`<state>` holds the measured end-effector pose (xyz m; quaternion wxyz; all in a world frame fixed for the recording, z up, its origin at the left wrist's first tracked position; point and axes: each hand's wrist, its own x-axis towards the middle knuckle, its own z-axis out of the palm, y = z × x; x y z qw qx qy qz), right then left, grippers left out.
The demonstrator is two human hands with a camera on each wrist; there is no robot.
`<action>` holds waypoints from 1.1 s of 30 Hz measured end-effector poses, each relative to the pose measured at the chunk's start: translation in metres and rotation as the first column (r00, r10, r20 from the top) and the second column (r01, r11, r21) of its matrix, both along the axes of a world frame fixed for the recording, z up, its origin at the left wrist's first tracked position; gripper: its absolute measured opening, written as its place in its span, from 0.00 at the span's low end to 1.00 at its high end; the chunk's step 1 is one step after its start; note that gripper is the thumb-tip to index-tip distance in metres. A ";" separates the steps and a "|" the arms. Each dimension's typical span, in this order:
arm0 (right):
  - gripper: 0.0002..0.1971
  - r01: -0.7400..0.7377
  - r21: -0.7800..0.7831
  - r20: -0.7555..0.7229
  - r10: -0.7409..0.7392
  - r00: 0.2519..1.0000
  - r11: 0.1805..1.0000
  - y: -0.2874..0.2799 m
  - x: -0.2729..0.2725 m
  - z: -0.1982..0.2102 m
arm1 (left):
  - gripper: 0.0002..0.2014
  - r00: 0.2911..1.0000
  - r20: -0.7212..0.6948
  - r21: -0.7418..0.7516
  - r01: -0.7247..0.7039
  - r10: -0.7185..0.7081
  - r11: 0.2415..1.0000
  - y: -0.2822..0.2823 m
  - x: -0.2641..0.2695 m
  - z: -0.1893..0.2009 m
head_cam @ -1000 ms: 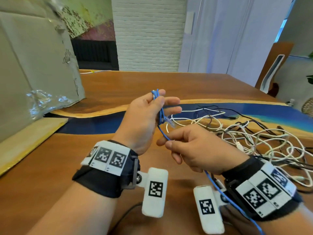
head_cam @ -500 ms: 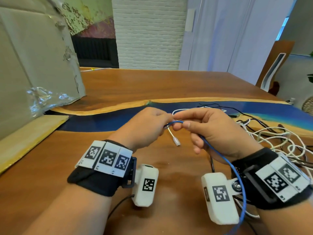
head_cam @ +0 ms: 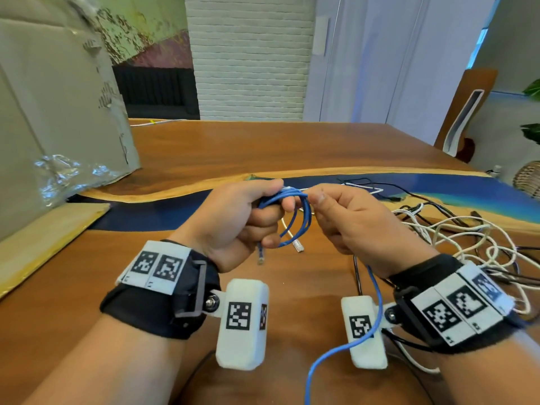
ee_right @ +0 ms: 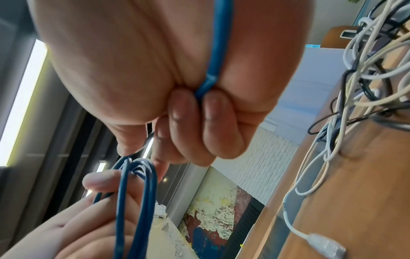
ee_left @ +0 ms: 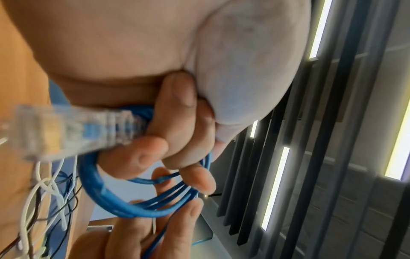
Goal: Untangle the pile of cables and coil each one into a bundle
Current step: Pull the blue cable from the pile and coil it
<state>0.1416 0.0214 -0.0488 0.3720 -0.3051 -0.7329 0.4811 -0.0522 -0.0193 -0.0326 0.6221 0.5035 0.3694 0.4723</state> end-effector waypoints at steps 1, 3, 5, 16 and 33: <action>0.17 -0.020 -0.015 -0.016 0.020 1.000 1.000 0.000 0.000 0.000 | 0.23 1.000 0.024 -0.001 0.012 -0.012 1.000 -0.001 0.001 0.000; 0.17 -0.056 -0.044 -0.020 0.055 0.998 0.997 -0.002 0.000 0.001 | 0.23 0.999 0.038 0.006 0.036 -0.036 0.999 -0.001 0.002 -0.001; 0.17 -0.076 -0.032 -0.007 0.076 0.997 0.997 -0.005 -0.001 0.002 | 0.22 0.998 0.039 0.015 0.041 -0.041 0.999 0.000 0.001 -0.002; 0.19 0.064 0.307 0.128 -0.108 0.986 0.950 0.000 -0.010 -0.011 | 0.26 0.987 0.052 0.024 0.152 -0.154 0.988 -0.001 0.003 -0.006; 0.16 0.180 0.012 -0.014 -0.180 0.984 0.984 0.004 -0.008 -0.006 | 0.18 0.935 0.340 -0.004 0.107 -0.099 0.994 0.002 0.016 -0.010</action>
